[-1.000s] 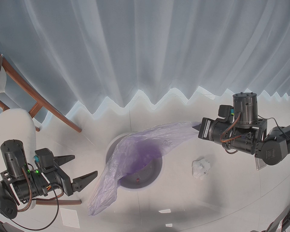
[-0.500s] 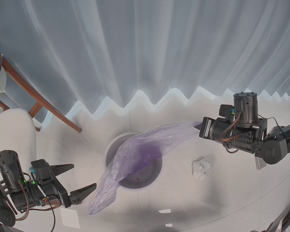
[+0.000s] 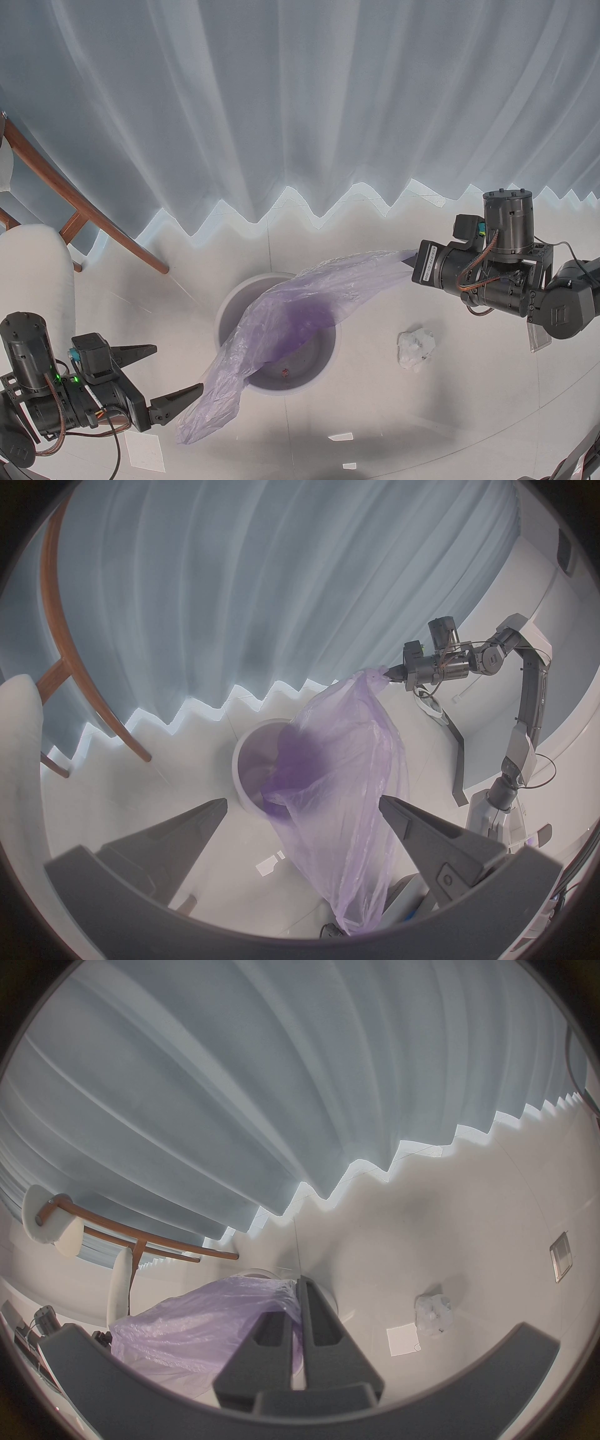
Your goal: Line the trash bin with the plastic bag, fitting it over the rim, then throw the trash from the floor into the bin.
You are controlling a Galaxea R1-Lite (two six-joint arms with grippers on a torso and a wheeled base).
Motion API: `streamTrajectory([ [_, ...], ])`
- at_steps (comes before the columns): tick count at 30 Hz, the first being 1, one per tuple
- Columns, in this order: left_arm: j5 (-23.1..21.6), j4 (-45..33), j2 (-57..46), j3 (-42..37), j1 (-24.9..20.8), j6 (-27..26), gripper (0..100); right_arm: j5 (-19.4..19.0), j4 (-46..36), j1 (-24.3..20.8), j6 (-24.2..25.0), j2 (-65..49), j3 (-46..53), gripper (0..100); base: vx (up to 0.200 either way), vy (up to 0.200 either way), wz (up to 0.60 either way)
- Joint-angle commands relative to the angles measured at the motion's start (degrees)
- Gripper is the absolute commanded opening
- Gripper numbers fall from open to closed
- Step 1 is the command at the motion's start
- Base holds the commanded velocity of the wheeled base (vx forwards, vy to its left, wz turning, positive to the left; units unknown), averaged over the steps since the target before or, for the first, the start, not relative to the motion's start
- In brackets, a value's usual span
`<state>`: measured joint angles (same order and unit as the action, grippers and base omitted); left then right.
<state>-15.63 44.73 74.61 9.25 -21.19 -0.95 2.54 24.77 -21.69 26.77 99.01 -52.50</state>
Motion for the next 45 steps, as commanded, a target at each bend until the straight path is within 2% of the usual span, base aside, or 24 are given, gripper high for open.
streamTrajectory([
  [1,0.1,0.2,2.1,0.3,0.0,0.0,100,0.0,0.0,0.0,-0.1,-0.1,-0.1,0,0.0,0.0,0.0],
  [23,0.0,0.7,5.9,1.3,-1.1,-0.2,100,0.0,0.0,0.1,0.0,-0.1,-1.0,0,0.0,0.0,0.0],
  [29,0.1,0.7,7.0,2.8,-3.6,-0.5,100,0.0,0.0,0.3,0.1,-0.1,-1.1,0,0.0,0.0,0.0],
  [33,0.0,0.6,7.3,2.5,-3.7,-2.5,100,0.0,0.0,0.4,0.1,-0.1,-1.1,0,0.0,0.0,0.0],
  [45,-0.1,0.7,11.8,3.8,-5.3,-2.7,100,0.0,0.0,0.4,0.1,-0.2,-1.6,0,0.0,0.0,0.0],
])
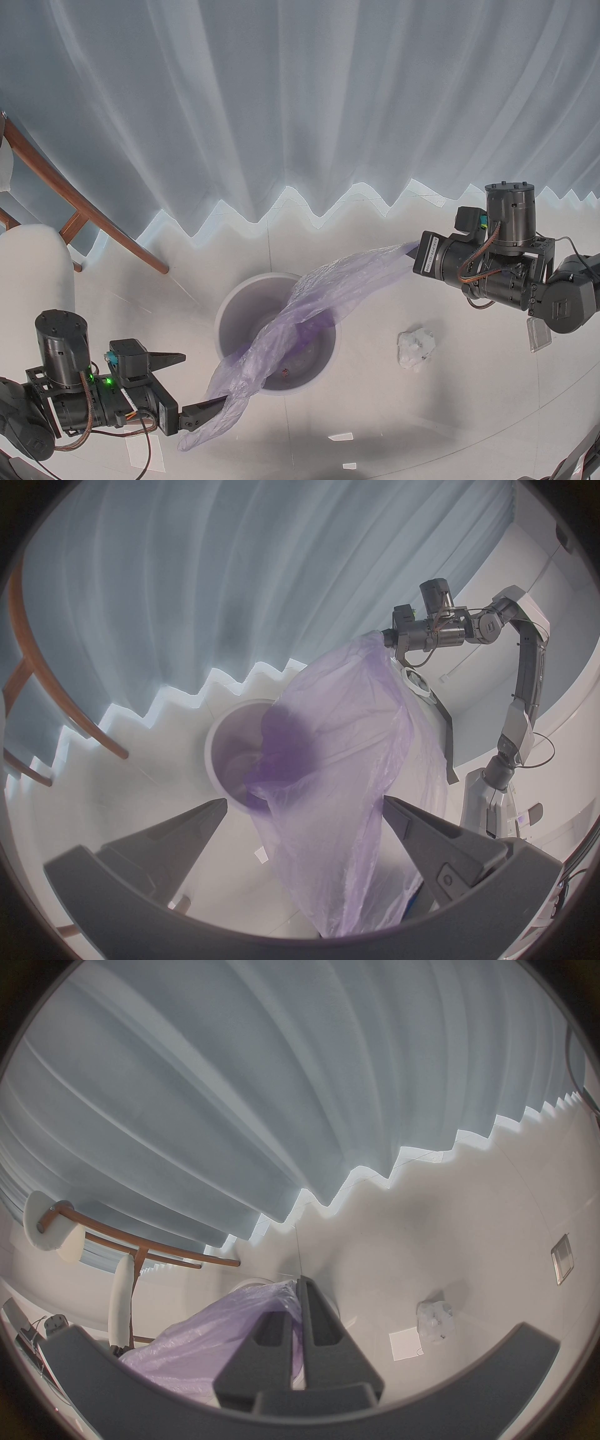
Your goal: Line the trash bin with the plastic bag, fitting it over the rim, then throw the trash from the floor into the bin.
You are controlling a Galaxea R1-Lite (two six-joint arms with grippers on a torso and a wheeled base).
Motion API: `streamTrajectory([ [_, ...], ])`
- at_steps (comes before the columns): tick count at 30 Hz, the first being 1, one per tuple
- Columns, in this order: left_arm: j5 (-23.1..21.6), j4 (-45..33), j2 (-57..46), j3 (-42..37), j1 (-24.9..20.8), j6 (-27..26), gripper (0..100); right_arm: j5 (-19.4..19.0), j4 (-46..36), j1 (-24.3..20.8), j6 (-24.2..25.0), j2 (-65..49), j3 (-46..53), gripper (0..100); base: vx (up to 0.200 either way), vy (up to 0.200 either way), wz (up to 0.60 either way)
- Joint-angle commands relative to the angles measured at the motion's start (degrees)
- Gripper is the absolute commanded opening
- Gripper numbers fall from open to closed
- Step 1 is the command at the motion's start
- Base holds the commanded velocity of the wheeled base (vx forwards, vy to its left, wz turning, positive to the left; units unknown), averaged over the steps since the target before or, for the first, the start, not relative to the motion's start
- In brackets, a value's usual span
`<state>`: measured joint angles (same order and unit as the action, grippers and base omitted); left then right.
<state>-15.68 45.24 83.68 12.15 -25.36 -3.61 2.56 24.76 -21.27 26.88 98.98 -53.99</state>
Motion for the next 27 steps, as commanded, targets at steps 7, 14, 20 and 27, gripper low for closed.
streamTrajectory([
  [7,0.0,-0.2,4.4,0.6,-3.7,0.0,100,0.0,0.0,0.3,0.3,-0.2,-0.9,0,0.0,0.0,0.0],
  [14,0.1,-0.2,5.7,0.9,-3.6,0.0,100,0.0,0.0,0.8,0.3,-0.4,-0.9,0,0.0,0.0,0.0],
  [20,0.8,-0.5,6.9,0.9,-3.0,0.0,100,0.0,0.0,0.9,0.4,-0.4,-1.8,0,0.0,0.0,0.0],
  [27,2.7,-0.4,8.1,0.9,-0.3,0.0,100,0.0,0.0,1.1,0.4,-0.5,-2.5,0,0.0,0.0,0.0],
])
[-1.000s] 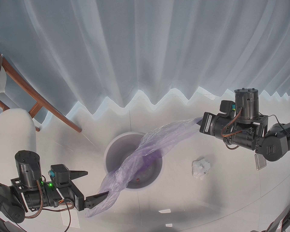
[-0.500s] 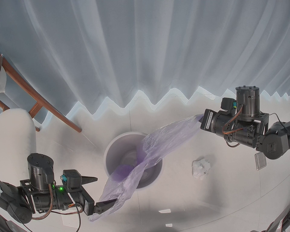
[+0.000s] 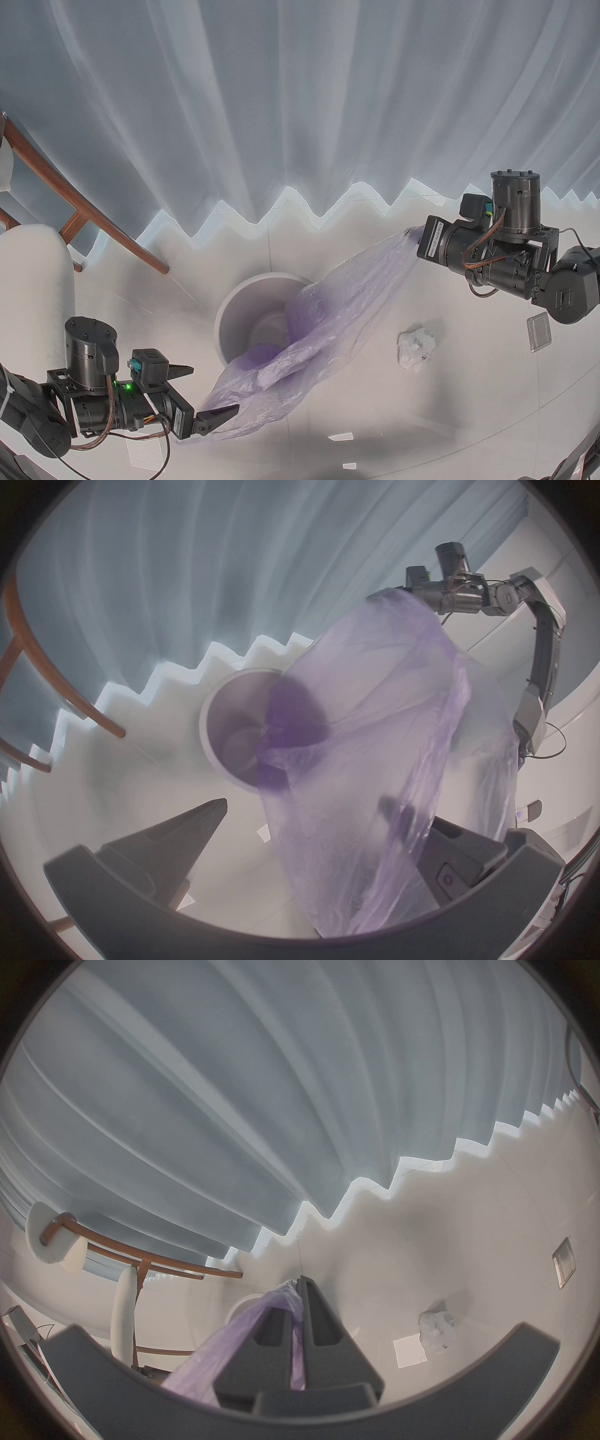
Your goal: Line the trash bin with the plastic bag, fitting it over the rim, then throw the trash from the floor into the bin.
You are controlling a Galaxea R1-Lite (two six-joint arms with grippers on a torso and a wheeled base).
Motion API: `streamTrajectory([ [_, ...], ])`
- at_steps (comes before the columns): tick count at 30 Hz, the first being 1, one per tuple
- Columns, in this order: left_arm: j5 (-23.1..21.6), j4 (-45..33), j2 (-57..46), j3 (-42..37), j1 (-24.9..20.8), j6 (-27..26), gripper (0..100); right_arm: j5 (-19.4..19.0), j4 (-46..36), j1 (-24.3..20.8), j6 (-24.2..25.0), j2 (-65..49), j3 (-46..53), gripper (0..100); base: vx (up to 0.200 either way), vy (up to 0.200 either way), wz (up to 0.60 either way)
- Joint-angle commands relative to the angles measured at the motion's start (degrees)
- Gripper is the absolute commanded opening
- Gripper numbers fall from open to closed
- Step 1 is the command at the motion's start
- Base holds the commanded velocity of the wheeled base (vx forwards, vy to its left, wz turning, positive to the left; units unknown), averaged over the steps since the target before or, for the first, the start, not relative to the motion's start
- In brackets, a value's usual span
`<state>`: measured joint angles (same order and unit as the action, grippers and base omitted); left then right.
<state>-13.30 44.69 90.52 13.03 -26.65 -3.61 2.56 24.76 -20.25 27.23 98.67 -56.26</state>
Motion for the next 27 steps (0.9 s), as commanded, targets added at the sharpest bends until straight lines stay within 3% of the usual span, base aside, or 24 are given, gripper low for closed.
streamTrajectory([
  [1,0.7,0.5,2.2,0.0,1.5,-0.2,100,0.0,0.0,0.1,0.1,-0.1,-0.3,0,0.0,0.0,0.0],
  [16,1.9,0.7,2.6,-0.3,2.4,0.3,100,0.0,-0.1,1.7,0.6,-1.1,0.4,0,0.0,0.0,0.0],
  [17,1.9,0.7,2.6,-0.5,2.4,0.2,0,0.0,-0.1,1.7,0.6,-1.0,0.4,0,0.0,0.0,0.0],
  [27,1.3,0.8,2.8,1.6,2.4,0.7,0,-0.2,0.0,1.5,-2.0,1.5,-0.4,0,0.0,0.0,0.0],
])
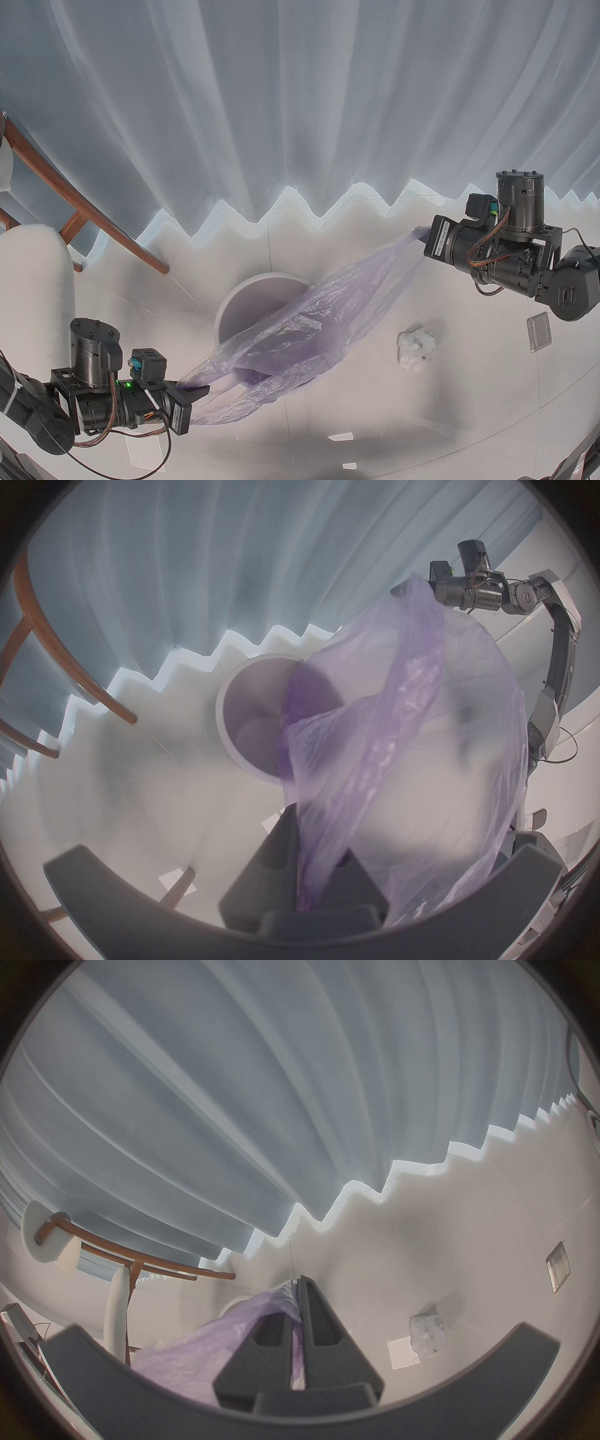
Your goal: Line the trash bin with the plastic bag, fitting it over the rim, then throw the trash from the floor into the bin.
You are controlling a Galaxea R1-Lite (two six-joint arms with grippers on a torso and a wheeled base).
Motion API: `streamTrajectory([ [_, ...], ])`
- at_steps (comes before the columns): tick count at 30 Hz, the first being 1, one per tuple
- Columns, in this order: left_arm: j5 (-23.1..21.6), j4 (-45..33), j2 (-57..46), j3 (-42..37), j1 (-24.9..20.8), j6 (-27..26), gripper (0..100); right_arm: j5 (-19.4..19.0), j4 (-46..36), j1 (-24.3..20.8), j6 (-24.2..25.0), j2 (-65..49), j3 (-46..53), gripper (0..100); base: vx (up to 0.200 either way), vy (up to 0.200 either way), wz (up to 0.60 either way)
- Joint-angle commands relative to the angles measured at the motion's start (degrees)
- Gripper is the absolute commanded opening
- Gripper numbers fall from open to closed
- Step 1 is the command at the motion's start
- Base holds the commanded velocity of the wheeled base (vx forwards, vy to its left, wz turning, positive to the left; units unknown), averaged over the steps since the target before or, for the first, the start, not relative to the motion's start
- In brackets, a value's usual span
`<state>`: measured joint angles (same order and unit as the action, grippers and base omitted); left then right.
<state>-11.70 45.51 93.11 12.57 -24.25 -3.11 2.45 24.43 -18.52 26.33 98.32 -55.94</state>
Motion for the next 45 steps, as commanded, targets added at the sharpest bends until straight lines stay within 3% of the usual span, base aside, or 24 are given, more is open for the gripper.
streamTrajectory([
  [1,0.1,0.1,0.2,2.7,-0.1,0.4,0,-0.3,0.4,-0.4,-1.4,2.0,-1.0,0,0.0,0.0,0.0],
  [9,0.5,0.8,1.5,10.1,0.2,3.1,0,-3.2,-0.2,-0.8,-1.4,2.5,-3.2,0,0.0,0.0,0.0],
  [18,0.8,2.4,5.1,23.2,1.5,20.2,0,-4.9,-1.5,-0.7,-1.0,5.0,-10.8,0,0.0,0.0,0.0],
  [22,1.4,2.4,6.6,27.7,2.2,23.0,0,-5.9,-4.7,-0.5,-1.0,6.5,-14.8,0,0.0,0.0,0.0],
  [36,4.5,-7.1,12.9,41.7,3.5,22.8,0,-8.9,-12.7,0.6,-1.4,16.2,-30.5,0,0.0,0.0,0.0],
  [45,4.8,-7.3,18.3,45.8,8.0,16.7,0,-10.7,-17.0,3.5,-2.9,22.3,-37.9,0,0.0,0.0,0.0],
])
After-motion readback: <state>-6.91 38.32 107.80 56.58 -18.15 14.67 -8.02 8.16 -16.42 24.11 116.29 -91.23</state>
